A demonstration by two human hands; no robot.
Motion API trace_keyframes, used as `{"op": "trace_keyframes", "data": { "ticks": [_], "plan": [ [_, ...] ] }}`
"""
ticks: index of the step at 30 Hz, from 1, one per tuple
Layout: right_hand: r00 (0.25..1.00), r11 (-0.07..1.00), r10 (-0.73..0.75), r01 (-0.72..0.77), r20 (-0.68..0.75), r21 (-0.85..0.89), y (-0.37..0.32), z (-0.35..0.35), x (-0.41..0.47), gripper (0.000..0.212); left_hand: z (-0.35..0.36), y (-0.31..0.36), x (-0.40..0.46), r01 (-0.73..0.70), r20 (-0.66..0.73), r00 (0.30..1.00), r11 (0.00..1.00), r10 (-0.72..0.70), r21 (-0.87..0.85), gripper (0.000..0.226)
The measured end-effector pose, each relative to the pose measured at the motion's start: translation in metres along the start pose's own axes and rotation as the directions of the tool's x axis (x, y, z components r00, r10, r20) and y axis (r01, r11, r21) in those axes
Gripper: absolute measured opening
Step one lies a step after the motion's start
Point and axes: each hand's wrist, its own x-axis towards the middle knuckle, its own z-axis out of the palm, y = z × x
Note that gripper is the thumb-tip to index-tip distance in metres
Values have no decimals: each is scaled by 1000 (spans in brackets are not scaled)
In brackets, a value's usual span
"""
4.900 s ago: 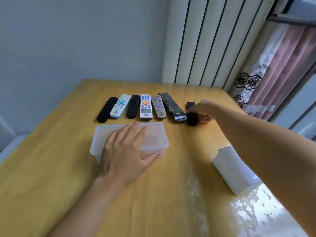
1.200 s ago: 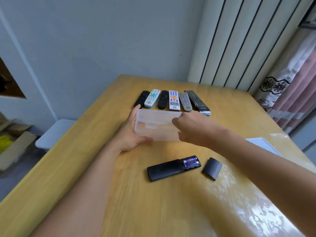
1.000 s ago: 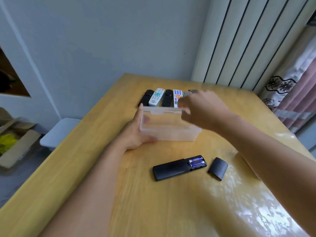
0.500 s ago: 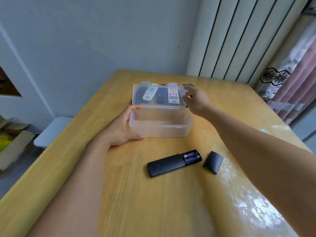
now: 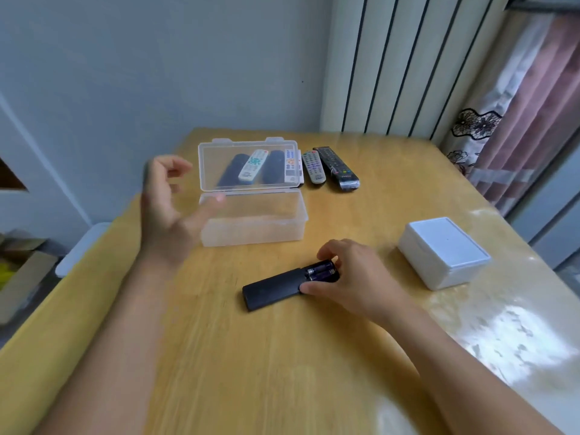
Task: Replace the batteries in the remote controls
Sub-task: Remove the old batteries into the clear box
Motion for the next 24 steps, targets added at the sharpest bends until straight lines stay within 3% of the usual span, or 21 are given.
{"op": "trace_keyframes", "data": {
  "ticks": [1, 3, 5, 8, 10, 14, 20, 24],
  "plan": [
    [1000, 1000, -24, 24, 13, -13, 2, 0, 2, 48, 17, 18, -12, -94, 166, 983, 994, 83, 59, 50],
    [994, 994, -99, 100, 46, -33, 6, -1, 6, 43, 53, 38, -40, -198, 563, 825, 954, 38, 226, 64],
    [987, 989, -151, 151, 61, 7, 12, -2, 6, 39, 79, 37, -60, -292, 698, 710, 863, -92, 411, 75],
    [979, 980, -196, 197, 49, -15, 18, -3, 2, 35, 85, 22, -62, -311, 696, 703, 817, -146, 486, 59],
    [973, 971, -232, 233, 20, -46, 22, -5, -2, 36, 84, 13, -56, -338, 720, 688, 835, -96, 434, 50],
    [950, 948, -310, 307, 27, 81, 21, -9, -5, 31, 78, 2, -50, -376, 810, 586, 880, -17, 291, 52],
    [937, 922, -338, 309, 93, 235, 20, -7, -1, 24, 83, 2, -52, -475, 831, 557, 815, -13, 331, 61],
    [926, 915, -356, 318, 124, 248, 19, -9, -1, 22, 83, 7, -54, -438, 818, 574, 829, -40, 348, 44]
  ]
}}
